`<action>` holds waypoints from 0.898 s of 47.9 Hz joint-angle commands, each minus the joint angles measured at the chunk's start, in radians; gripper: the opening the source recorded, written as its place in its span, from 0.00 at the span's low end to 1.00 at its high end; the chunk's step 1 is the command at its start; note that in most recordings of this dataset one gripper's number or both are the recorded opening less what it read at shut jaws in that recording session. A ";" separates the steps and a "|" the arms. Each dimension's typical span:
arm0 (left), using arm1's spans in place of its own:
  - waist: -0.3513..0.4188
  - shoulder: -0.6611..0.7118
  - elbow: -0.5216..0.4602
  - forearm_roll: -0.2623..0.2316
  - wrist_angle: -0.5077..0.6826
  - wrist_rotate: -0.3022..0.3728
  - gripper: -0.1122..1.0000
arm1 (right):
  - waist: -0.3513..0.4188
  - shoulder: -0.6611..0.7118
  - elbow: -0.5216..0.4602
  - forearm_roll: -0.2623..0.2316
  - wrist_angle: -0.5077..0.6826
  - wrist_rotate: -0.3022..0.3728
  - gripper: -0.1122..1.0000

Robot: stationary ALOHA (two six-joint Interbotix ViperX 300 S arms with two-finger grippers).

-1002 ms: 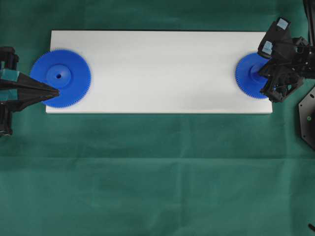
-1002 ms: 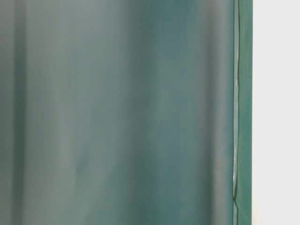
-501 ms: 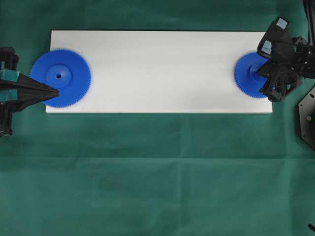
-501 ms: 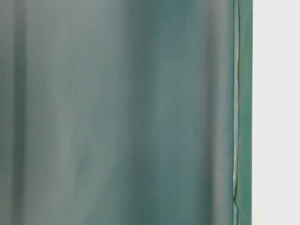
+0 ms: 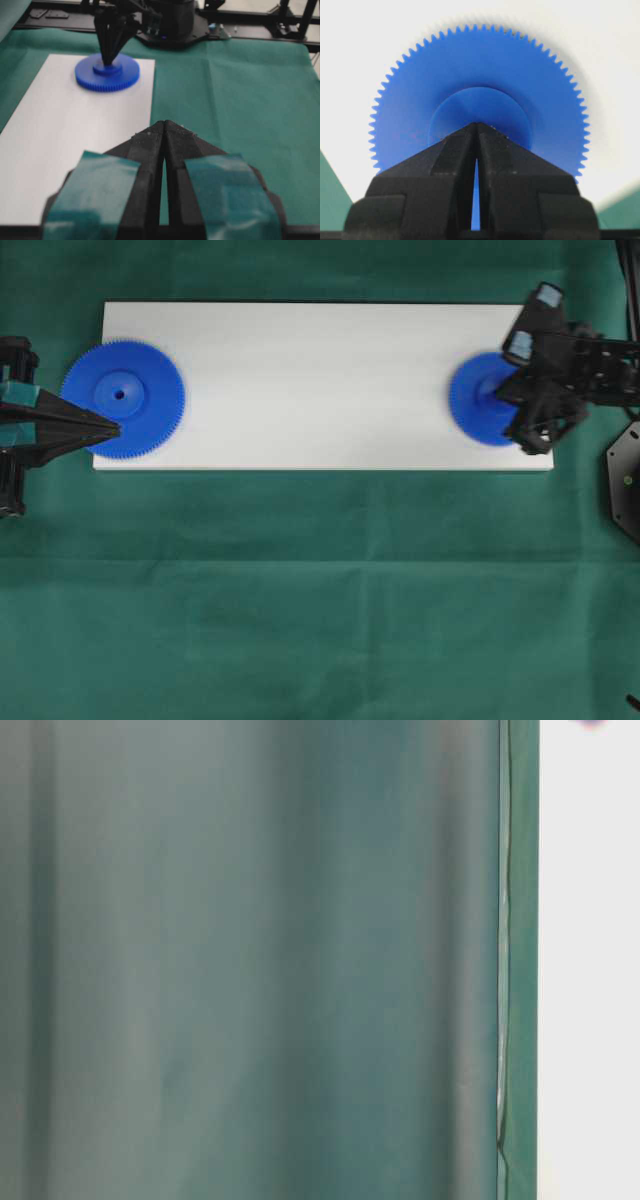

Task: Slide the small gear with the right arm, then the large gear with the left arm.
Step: 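Slide the small blue gear left toward the large gear with the right gripper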

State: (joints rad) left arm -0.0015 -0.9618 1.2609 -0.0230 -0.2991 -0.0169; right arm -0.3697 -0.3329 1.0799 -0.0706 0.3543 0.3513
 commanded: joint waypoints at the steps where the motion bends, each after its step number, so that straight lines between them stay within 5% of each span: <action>1: -0.005 0.008 -0.012 -0.002 -0.011 0.000 0.10 | 0.031 0.075 -0.032 0.006 -0.023 -0.002 0.56; 26: -0.029 0.006 -0.009 -0.002 -0.011 0.000 0.10 | 0.140 0.600 -0.611 -0.061 -0.048 -0.011 0.56; 43: -0.034 -0.017 0.012 -0.002 -0.011 0.000 0.10 | 0.221 0.804 -0.979 -0.124 -0.037 -0.012 0.56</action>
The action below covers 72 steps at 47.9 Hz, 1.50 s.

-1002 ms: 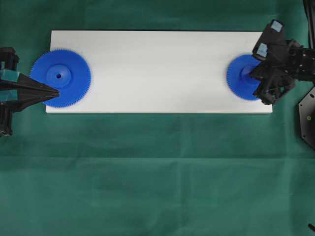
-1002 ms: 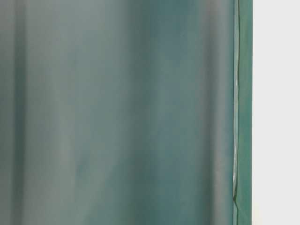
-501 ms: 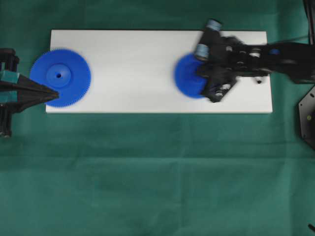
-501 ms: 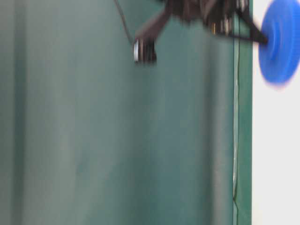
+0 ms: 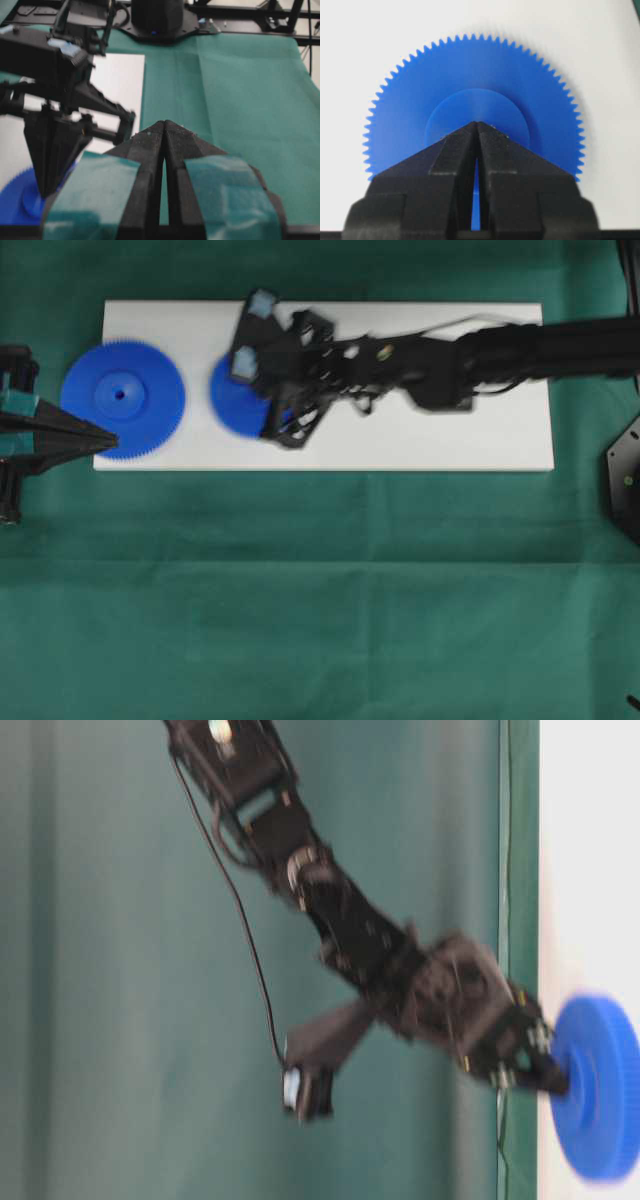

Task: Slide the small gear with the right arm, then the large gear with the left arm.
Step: 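Slide the small blue gear left toward the large gear with the right gripper, then hold the small gear meshed against the large gear's teeth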

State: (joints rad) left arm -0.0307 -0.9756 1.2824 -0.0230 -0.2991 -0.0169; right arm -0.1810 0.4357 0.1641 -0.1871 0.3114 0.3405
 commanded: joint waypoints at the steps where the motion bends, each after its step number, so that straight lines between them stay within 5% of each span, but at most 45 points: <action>1: -0.005 -0.005 -0.008 -0.002 -0.011 0.000 0.10 | 0.035 0.043 -0.078 -0.012 0.006 -0.002 0.56; 9: -0.005 -0.035 0.003 -0.002 -0.011 0.000 0.10 | 0.049 0.083 -0.153 -0.046 0.006 0.005 0.56; 51: -0.005 -0.051 0.018 -0.002 -0.005 -0.002 0.10 | 0.049 0.074 -0.149 -0.069 0.032 0.005 0.56; 72: -0.005 -0.052 0.023 -0.003 -0.003 -0.003 0.10 | 0.031 -0.035 0.034 -0.069 0.035 0.011 0.56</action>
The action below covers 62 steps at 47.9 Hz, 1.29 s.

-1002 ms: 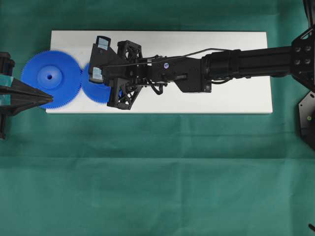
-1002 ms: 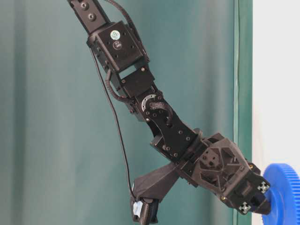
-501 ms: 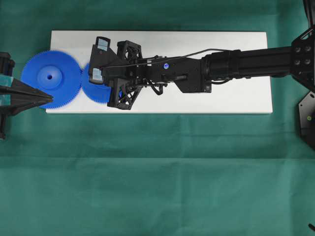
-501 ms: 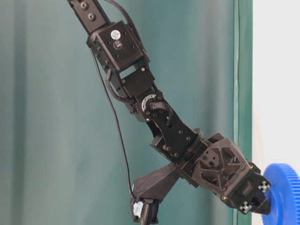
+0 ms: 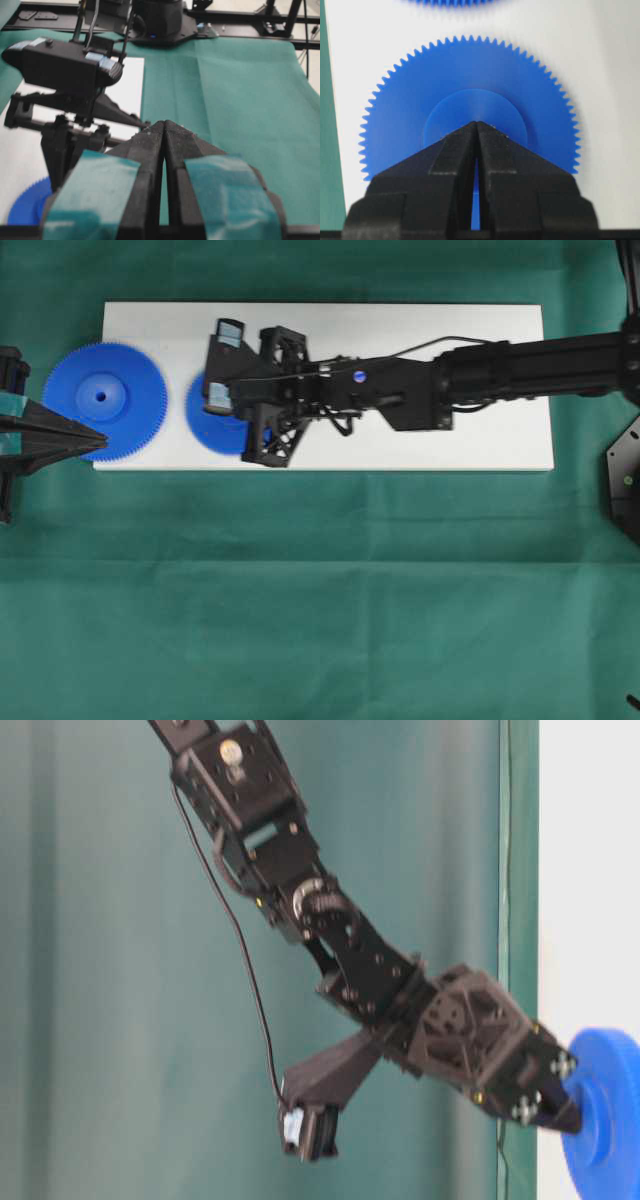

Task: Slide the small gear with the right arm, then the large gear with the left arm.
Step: 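Hold the small gear meshed against the large gear's teeth, then slide the small gear back right to the board's right end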

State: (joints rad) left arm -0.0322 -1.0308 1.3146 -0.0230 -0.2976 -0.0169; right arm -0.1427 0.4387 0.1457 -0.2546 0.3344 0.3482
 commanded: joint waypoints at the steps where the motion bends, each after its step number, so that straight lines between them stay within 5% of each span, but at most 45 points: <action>1: -0.003 0.005 -0.009 -0.003 -0.005 -0.005 0.10 | -0.009 -0.046 0.067 -0.002 0.012 0.006 0.56; 13: -0.003 0.005 -0.006 -0.002 -0.003 -0.074 0.10 | -0.060 -0.184 0.333 -0.002 -0.017 0.135 0.56; 32: -0.003 0.008 -0.008 -0.002 -0.006 -0.077 0.10 | -0.115 -0.505 0.784 -0.002 -0.104 0.305 0.56; 62: 0.000 0.017 -0.014 0.000 -0.011 -0.075 0.10 | -0.227 -0.666 0.976 -0.018 -0.064 0.330 0.56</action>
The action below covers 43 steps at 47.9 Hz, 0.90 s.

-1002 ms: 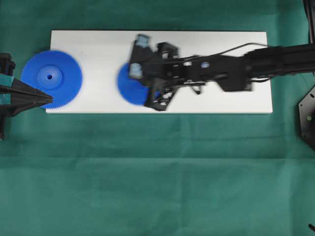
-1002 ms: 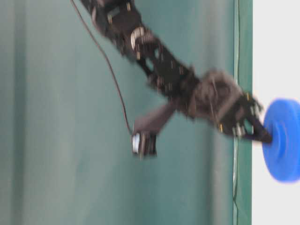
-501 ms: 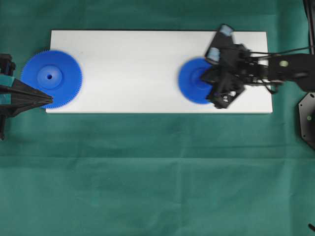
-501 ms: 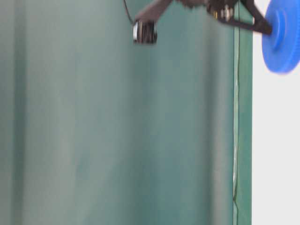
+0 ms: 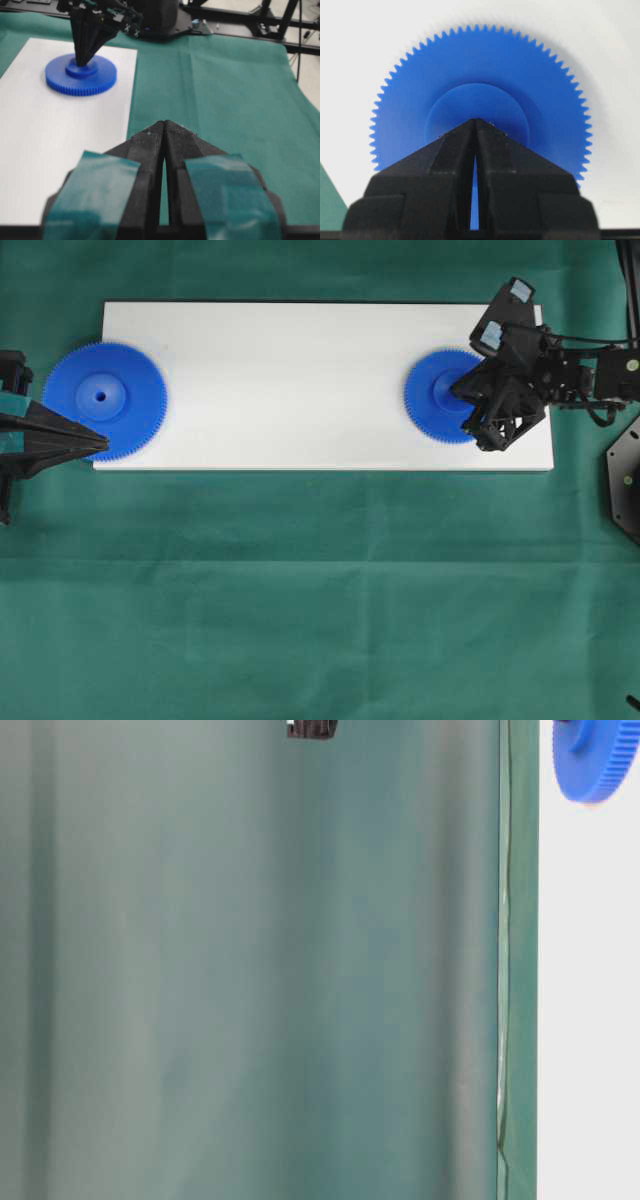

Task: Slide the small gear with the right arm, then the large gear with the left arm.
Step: 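Slide the small gear back right to the board's right end, then raise the right gripper off the small gear and retract it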

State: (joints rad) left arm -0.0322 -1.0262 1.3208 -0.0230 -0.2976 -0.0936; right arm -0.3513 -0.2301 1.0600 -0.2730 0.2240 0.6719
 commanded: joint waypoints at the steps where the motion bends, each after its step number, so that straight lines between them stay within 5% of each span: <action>1: 0.000 0.012 -0.020 0.000 -0.011 0.002 0.10 | -0.020 -0.002 0.067 0.000 0.044 0.006 0.56; 20: 0.000 0.015 -0.021 0.000 -0.012 0.003 0.10 | -0.066 -0.156 0.173 0.000 0.046 0.037 0.56; 43: 0.000 0.038 -0.025 0.000 -0.012 0.002 0.10 | -0.066 -0.181 0.140 -0.017 0.048 0.037 0.56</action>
State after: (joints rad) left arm -0.0322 -0.9986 1.3208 -0.0230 -0.2991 -0.0920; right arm -0.4111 -0.4126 1.2011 -0.2853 0.2454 0.7072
